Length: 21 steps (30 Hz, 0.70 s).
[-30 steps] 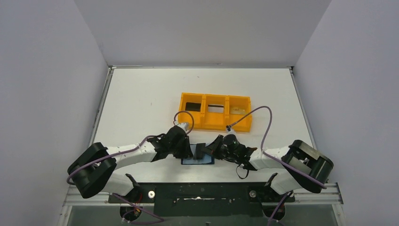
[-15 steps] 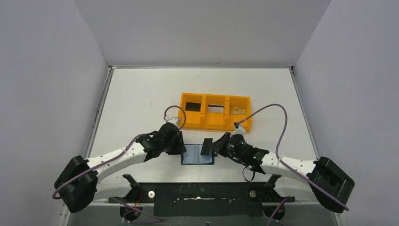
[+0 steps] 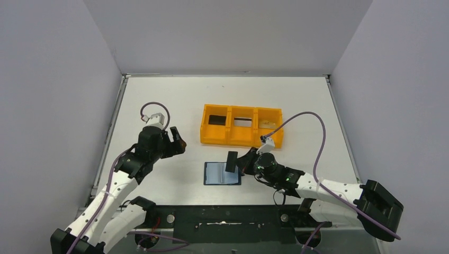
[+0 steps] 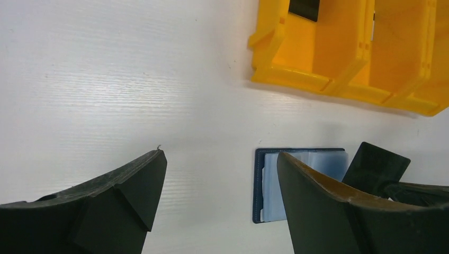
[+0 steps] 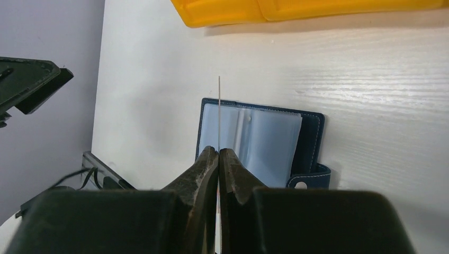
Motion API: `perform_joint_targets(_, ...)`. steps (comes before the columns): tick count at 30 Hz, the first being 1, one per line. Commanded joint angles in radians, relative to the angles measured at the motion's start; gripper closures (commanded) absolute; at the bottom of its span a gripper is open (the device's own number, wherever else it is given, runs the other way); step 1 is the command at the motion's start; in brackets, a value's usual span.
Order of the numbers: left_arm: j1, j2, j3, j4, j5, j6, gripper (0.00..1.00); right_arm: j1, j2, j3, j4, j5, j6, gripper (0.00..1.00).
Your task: Take the credit cards out of the card holder
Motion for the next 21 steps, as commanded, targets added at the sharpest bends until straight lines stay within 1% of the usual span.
perform_joint_targets(1,0.011,-0.070,0.040,-0.012,-0.077,0.077,0.21,0.022,-0.023,0.079,0.054,0.082,-0.153,1.00)
perform_joint_targets(4,0.011,-0.103,0.017,0.015,-0.110,0.065,0.15,0.026,-0.012,0.151,0.011,0.093,-0.282,1.00)
perform_joint_targets(6,0.011,-0.122,0.003,0.036,-0.108,0.055,0.13,0.024,0.004,0.205,-0.027,0.103,-0.384,1.00)
perform_joint_targets(8,0.011,-0.133,-0.002,0.044,-0.113,0.050,0.12,0.025,0.028,0.261,-0.053,0.106,-0.486,1.00)
perform_joint_targets(14,0.013,-0.141,-0.009,0.059,-0.159,0.050,0.11,0.027,0.103,0.376,-0.057,0.078,-0.809,1.00)
perform_joint_targets(16,0.014,-0.140,-0.007,0.053,-0.163,0.050,0.11,0.028,0.133,0.411,-0.058,0.047,-0.958,1.00)
perform_joint_targets(21,0.014,-0.150,-0.013,0.053,-0.180,0.050,0.11,0.030,0.234,0.549,-0.117,0.055,-1.210,1.00)
